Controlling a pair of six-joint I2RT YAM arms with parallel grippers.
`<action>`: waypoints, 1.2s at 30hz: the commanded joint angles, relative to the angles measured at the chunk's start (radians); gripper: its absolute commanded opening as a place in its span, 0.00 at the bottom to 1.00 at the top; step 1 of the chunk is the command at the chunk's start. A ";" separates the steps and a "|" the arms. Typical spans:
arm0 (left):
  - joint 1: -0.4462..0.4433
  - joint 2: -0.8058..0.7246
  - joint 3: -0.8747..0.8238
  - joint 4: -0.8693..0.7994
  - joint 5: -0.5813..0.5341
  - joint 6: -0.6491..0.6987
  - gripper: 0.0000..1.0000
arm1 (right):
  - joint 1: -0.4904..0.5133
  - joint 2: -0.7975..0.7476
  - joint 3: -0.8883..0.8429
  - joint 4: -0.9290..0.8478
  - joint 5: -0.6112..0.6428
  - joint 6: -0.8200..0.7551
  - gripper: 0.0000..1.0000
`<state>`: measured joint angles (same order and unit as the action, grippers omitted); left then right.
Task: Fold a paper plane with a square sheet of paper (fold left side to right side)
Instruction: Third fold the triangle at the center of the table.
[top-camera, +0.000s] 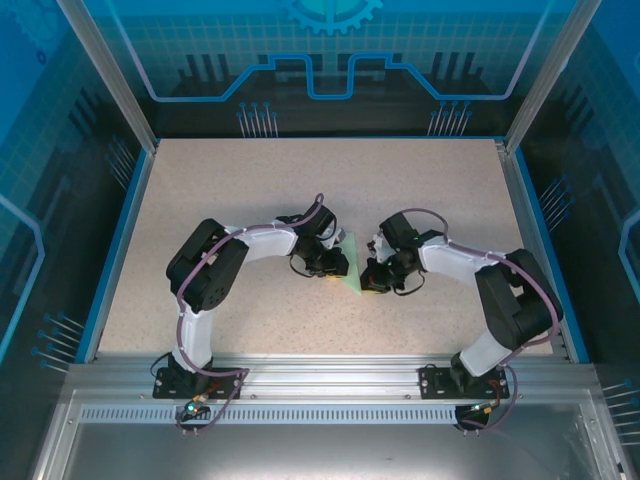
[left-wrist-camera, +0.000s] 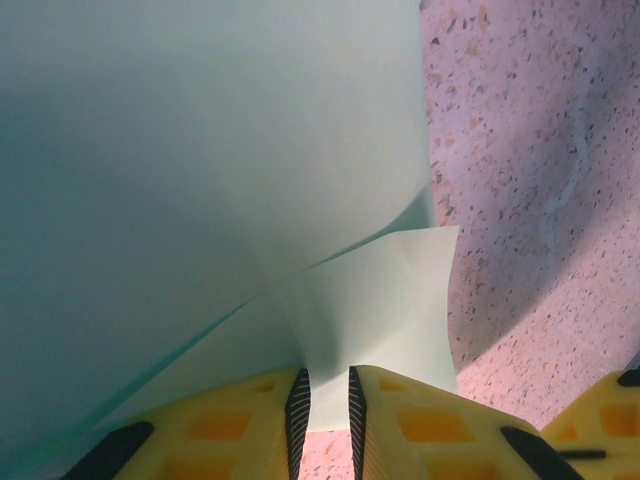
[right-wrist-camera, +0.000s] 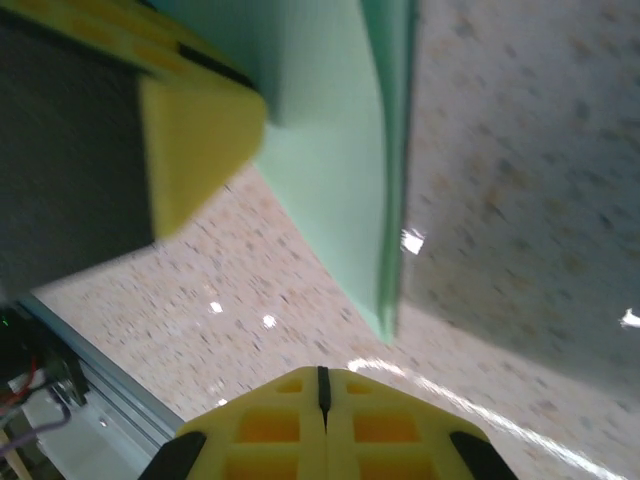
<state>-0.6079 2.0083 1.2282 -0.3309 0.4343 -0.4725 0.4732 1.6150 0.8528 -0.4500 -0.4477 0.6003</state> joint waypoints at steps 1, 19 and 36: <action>0.005 0.034 -0.020 -0.017 -0.074 -0.018 0.24 | 0.037 0.063 0.021 0.063 0.018 0.099 0.00; 0.004 0.037 -0.018 -0.025 -0.071 -0.046 0.22 | 0.059 0.187 0.075 0.175 0.045 0.181 0.00; 0.007 0.057 0.005 -0.067 -0.111 -0.031 0.21 | -0.063 0.024 -0.186 0.036 0.084 0.080 0.00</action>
<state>-0.6071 2.0113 1.2335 -0.3363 0.4229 -0.4988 0.4442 1.6459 0.7357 -0.2710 -0.4278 0.7143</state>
